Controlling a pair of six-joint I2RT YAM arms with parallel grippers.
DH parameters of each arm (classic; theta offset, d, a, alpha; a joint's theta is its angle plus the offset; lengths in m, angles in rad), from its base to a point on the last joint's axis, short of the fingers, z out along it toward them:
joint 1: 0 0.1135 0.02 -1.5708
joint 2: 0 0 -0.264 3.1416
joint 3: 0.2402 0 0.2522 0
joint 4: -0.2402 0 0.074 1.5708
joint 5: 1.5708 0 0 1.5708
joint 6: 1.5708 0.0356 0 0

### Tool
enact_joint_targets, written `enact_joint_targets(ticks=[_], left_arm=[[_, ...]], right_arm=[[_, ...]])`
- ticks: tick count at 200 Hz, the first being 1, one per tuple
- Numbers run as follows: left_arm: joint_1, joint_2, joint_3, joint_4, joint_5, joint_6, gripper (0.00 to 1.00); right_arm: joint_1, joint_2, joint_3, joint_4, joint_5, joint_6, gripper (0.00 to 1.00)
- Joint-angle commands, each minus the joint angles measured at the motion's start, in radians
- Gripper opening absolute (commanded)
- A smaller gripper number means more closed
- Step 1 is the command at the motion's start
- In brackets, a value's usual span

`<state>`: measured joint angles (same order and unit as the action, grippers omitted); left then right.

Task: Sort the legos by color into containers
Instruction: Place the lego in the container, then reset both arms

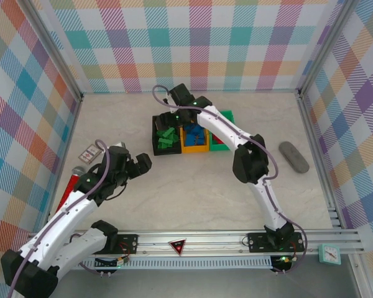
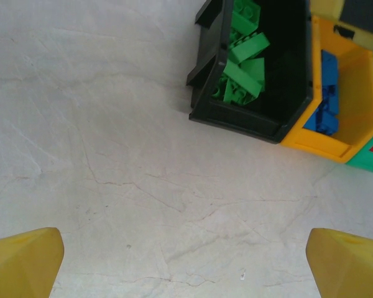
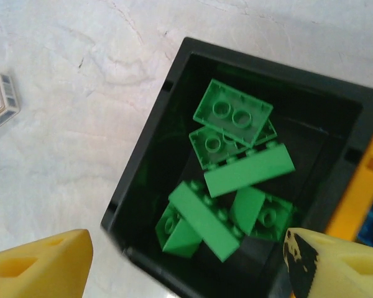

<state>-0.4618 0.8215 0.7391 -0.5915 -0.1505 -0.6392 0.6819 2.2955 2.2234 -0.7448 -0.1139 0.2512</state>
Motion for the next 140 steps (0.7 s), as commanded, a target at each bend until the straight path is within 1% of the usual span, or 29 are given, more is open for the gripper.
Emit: enact_joint_targets(ticks=[1,21,36,68,83,103,125,140], left_arm=[[0.005,-0.033,-0.002,0.0,-0.038,0.012,1.0],[0.005,-0.035,0.011,-0.032,-0.089,0.019,1.0],[0.005,-0.027,0.026,-0.044,-0.114,0.041,1.0],[0.006,-0.01,0.054,-0.062,-0.192,0.079,1.0],[0.009,-0.02,0.048,-0.05,-0.245,0.085,1.0],[0.014,-0.035,0.026,-0.023,-0.343,0.076,1.0],[0.02,-0.044,-0.005,0.028,-0.451,0.083,1.0],[0.022,-0.041,-0.022,0.067,-0.507,0.124,1.0]], right_arm=[[0.007,-0.184,-0.153,0.109,0.001,-0.018,0.81],[0.007,-0.332,-0.362,0.197,0.029,-0.028,0.81],[0.006,-0.447,-0.524,0.257,0.075,-0.037,0.82],[0.001,-0.689,-0.831,0.339,0.209,-0.061,0.83],[-0.002,-0.805,-0.954,0.367,0.286,-0.084,0.84],[-0.014,-0.964,-1.1,0.391,0.4,-0.1,0.85],[-0.066,-1.128,-1.231,0.408,0.51,-0.08,0.88],[-0.135,-1.232,-1.31,0.415,0.537,-0.043,0.89]])
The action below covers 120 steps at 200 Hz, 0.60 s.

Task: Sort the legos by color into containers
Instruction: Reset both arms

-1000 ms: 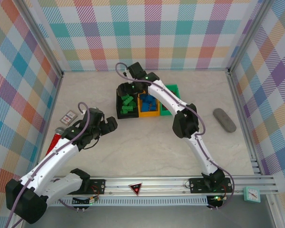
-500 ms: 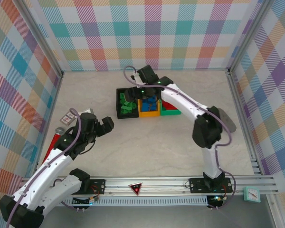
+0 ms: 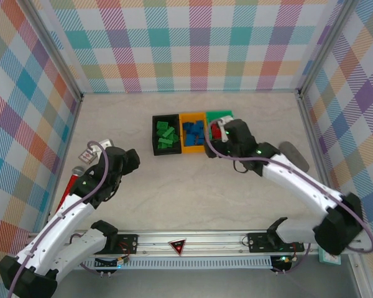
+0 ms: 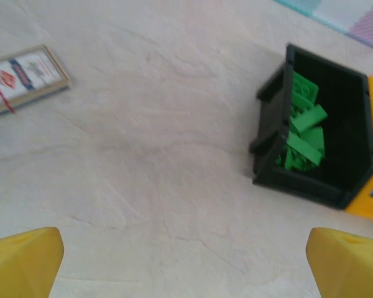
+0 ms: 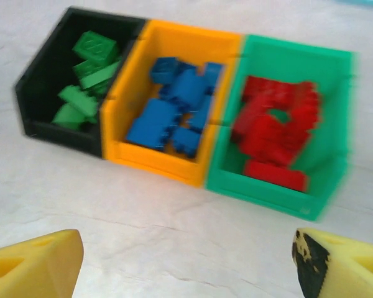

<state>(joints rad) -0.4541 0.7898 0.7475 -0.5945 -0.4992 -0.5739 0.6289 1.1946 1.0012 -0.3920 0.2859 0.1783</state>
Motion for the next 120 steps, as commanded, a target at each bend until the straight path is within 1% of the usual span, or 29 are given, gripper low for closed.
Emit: enact_joint_targets(ticks=[1,14,20,26,37,47,55,71,80,87,98,110,120], left_arm=[[0.015,-0.009,-0.032,0.074,-0.161,0.063,1.0],[0.017,-0.003,-0.055,0.126,-0.205,0.119,1.0],[0.018,0.0,-0.067,0.155,-0.235,0.148,1.0],[0.02,0.002,-0.079,0.185,-0.262,0.174,1.0],[0.025,0.005,-0.104,0.244,-0.306,0.233,1.0],[0.034,0.004,-0.131,0.305,-0.311,0.302,1.0],[0.045,0.005,-0.151,0.374,-0.298,0.351,1.0],[0.073,0.007,-0.178,0.423,-0.259,0.399,1.0],[0.093,0.013,-0.194,0.445,-0.248,0.402,1.0],[0.108,0.02,-0.207,0.466,-0.239,0.404,1.0],[0.133,0.033,-0.24,0.527,-0.237,0.403,1.0],[0.163,0.049,-0.284,0.611,-0.228,0.402,1.0],[0.192,0.064,-0.312,0.684,-0.196,0.405,1.0]], right_arm=[[-0.088,-0.136,-0.094,0.062,0.139,0.033,0.89],[-0.152,-0.213,-0.158,0.066,0.166,0.049,0.89],[-0.173,-0.242,-0.19,0.085,0.2,0.049,0.89],[-0.189,-0.276,-0.22,0.104,0.242,0.05,0.92],[-0.219,-0.332,-0.283,0.156,0.334,0.047,0.99],[-0.248,-0.377,-0.352,0.231,0.395,0.028,1.0],[-0.274,-0.405,-0.405,0.298,0.415,0.002,0.99],[-0.335,-0.442,-0.485,0.369,0.417,-0.01,0.98],[-0.366,-0.449,-0.518,0.393,0.417,-0.007,0.98],[-0.39,-0.448,-0.541,0.415,0.417,-0.006,1.0],[-0.421,-0.437,-0.591,0.493,0.413,-0.017,0.99],[-0.455,-0.42,-0.639,0.578,0.375,-0.024,0.99],[-0.48,-0.4,-0.663,0.627,0.325,-0.032,0.99]])
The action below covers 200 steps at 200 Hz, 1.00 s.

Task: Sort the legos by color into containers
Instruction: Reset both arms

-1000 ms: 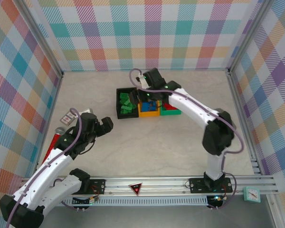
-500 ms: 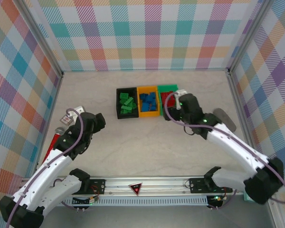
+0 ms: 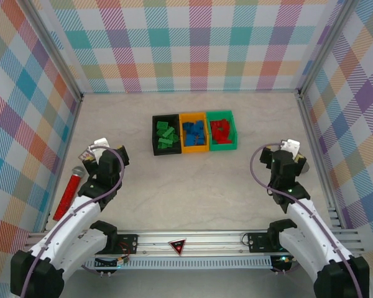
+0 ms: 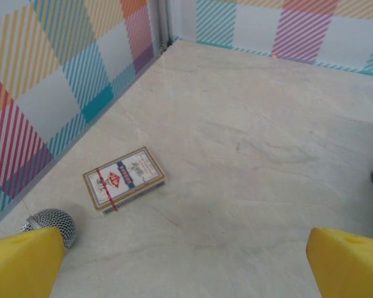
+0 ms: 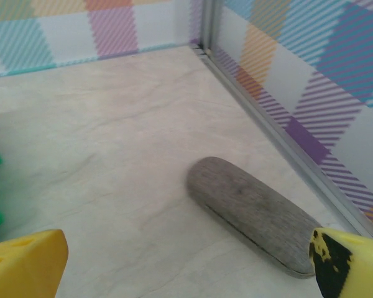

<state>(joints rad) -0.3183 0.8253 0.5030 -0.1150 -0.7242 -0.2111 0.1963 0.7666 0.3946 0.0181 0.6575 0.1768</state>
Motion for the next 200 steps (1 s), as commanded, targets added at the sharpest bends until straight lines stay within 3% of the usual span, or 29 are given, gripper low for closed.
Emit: enact_joint_targets(ticks=[1,70,127,178,200], left_arm=[[0.058,0.03,-0.07,0.211,0.034,0.043,1.0],[0.219,0.321,-0.189,0.702,0.2,0.029,1.0],[0.246,0.596,-0.193,1.02,0.44,0.169,1.0],[0.248,0.75,-0.193,1.165,0.481,0.191,1.0],[0.248,0.748,-0.161,1.101,0.489,0.192,1.0]], right_arm=[[-0.049,0.03,-0.059,0.222,-0.05,-0.031,0.99],[-0.111,0.347,-0.131,0.603,-0.184,-0.062,0.99],[-0.114,0.523,-0.108,0.793,-0.263,-0.108,0.99],[-0.114,0.651,-0.121,0.956,-0.351,-0.125,0.99],[-0.114,0.691,-0.09,0.941,-0.439,-0.163,0.99]])
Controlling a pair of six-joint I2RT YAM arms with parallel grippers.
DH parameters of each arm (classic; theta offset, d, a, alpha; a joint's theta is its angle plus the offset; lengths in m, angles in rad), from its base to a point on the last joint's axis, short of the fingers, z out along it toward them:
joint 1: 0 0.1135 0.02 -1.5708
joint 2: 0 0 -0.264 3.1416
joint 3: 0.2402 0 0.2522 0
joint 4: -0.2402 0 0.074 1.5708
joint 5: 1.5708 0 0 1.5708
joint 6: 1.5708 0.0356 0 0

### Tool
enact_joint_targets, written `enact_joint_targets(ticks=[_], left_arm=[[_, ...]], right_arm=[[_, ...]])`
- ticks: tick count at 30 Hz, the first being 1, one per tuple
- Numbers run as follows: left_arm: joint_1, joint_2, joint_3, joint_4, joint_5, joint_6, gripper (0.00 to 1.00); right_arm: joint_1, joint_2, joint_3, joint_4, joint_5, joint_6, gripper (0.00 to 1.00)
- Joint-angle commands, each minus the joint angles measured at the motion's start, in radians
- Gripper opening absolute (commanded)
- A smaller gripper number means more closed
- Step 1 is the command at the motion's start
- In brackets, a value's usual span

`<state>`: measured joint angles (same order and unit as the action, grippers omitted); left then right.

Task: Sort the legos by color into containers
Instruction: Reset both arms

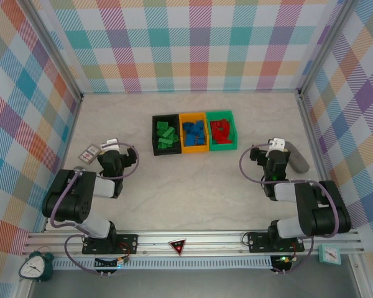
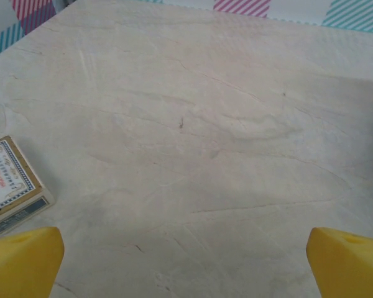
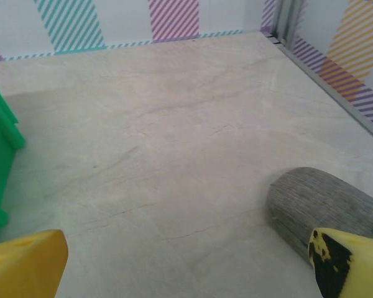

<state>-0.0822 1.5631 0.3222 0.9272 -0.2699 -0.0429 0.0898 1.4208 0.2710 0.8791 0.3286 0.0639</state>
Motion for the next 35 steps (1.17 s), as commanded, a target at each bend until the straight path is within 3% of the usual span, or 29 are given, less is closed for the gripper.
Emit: enact_joint_targets(ticks=[1,3,5,8,35], left_arm=[[0.011,0.01,0.021,0.056,0.036,0.024,1.0],[0.012,0.01,0.05,-0.005,0.041,0.023,1.0],[0.01,0.011,0.063,-0.024,0.049,0.03,1.0],[0.01,0.013,0.063,-0.022,0.049,0.031,1.0],[-0.006,0.014,0.076,-0.044,0.046,0.049,1.0]], right_arm=[[-0.007,0.04,0.034,0.081,-0.116,-0.051,0.99],[-0.007,0.125,0.039,0.166,-0.173,-0.086,0.99],[-0.011,0.095,0.092,0.009,-0.228,-0.087,0.99],[-0.041,0.105,0.118,-0.026,-0.277,-0.074,0.99],[-0.069,0.11,0.143,-0.065,-0.332,-0.064,0.99]])
